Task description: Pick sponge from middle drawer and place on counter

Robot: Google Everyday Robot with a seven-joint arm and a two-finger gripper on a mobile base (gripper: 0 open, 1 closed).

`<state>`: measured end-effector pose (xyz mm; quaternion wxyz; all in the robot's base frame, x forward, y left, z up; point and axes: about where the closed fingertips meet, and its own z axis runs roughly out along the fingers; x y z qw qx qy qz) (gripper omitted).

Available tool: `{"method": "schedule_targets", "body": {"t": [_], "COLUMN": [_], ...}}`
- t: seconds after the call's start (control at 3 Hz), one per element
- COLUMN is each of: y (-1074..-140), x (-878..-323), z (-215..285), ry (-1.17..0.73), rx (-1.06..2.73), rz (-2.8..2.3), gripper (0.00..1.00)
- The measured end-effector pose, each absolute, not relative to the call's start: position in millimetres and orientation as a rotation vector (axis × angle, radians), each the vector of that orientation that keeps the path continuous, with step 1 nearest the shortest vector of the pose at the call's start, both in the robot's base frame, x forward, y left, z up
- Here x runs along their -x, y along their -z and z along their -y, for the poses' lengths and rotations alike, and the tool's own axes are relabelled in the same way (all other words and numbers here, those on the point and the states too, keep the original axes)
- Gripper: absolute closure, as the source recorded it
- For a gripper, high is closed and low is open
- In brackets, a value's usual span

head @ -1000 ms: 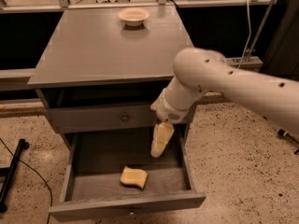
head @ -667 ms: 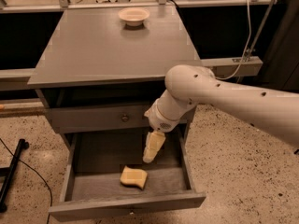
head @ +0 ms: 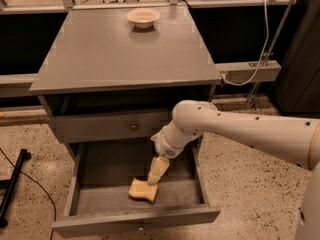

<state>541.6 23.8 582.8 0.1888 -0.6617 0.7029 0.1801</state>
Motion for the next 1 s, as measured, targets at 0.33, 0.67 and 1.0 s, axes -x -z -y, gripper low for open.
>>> {"method": "schedule_targets", "body": {"t": [0.33, 0.67, 1.0], "y": [-583, -561, -532], "x": [-542, -527, -516], "z": [-24, -43, -48], "ry": [-0.506, -0.652, -0.709], "rx": [1.861, 1.999, 2.077], "rz": [-1.977, -1.861, -1.796], "gripper": [0.0, 0.0, 0.0]}}
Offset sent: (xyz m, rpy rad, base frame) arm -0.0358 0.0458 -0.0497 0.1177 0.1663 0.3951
